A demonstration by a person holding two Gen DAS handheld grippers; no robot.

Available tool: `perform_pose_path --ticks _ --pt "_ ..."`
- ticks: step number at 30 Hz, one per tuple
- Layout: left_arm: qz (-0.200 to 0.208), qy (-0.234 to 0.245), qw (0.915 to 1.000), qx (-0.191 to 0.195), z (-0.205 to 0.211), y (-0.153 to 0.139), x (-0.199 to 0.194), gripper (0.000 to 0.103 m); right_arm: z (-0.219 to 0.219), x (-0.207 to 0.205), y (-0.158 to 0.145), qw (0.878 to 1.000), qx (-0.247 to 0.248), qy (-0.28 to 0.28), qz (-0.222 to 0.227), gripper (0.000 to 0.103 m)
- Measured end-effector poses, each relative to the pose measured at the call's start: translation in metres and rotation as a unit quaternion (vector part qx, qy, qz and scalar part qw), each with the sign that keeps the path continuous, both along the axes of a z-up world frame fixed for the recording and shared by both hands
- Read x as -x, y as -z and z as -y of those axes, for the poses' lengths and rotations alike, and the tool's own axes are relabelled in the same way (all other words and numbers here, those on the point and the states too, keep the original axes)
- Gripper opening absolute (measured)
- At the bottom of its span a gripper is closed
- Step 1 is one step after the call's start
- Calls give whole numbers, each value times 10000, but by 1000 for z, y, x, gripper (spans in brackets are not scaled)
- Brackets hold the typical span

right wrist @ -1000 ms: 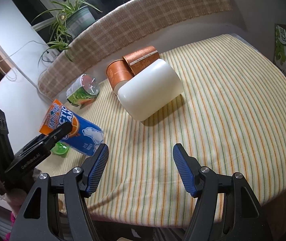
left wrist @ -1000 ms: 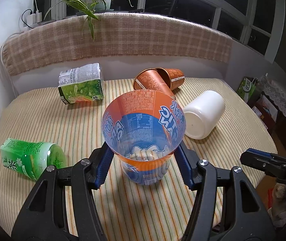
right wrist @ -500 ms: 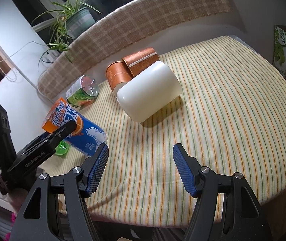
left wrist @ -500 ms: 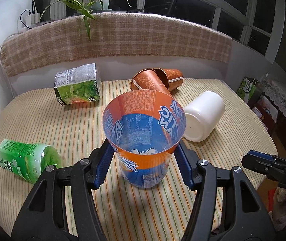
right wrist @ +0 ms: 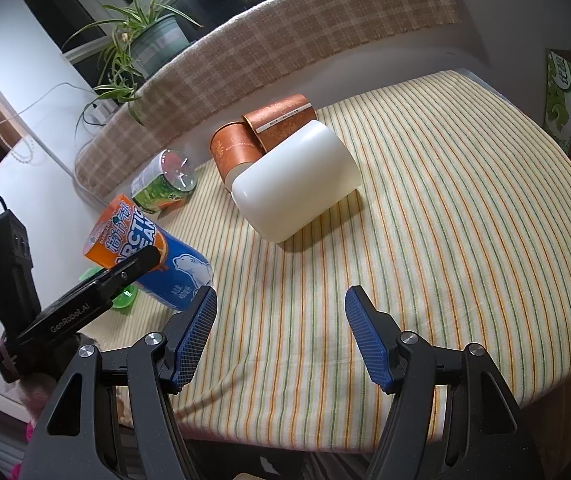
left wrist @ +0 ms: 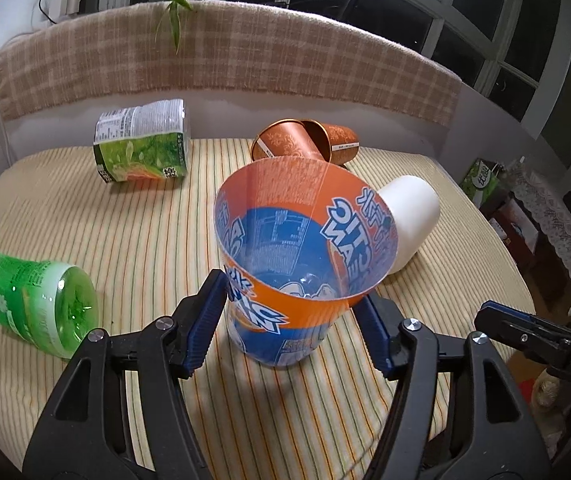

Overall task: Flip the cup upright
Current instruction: 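Lower the bottle upright onto the table, open the left tool and withdraw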

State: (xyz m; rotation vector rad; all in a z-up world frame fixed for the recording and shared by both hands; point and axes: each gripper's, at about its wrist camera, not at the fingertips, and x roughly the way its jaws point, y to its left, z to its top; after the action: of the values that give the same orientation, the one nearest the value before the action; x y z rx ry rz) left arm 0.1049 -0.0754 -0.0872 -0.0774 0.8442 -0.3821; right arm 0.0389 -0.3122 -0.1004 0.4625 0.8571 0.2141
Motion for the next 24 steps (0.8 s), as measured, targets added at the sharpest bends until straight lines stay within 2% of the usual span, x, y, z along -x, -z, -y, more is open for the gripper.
perform_pose_path --ticks 4,8,15,24 --pt "-19 34 10000 17 -1 0 1 66 -1 0 0 10000 8 -6 12 67" --pt "18 41 10000 35 -4 0 4 78 -2 -1 -1 10000 58 -12 41 67" --pt "63 36 10000 -56 -9 -1 12 78 -7 -3 -4 9998 141 -49 104 67" --pt "146 -103 9997 -185 -24 -2 27 79 -17 -5 -14 9980 500 -90 372 67"
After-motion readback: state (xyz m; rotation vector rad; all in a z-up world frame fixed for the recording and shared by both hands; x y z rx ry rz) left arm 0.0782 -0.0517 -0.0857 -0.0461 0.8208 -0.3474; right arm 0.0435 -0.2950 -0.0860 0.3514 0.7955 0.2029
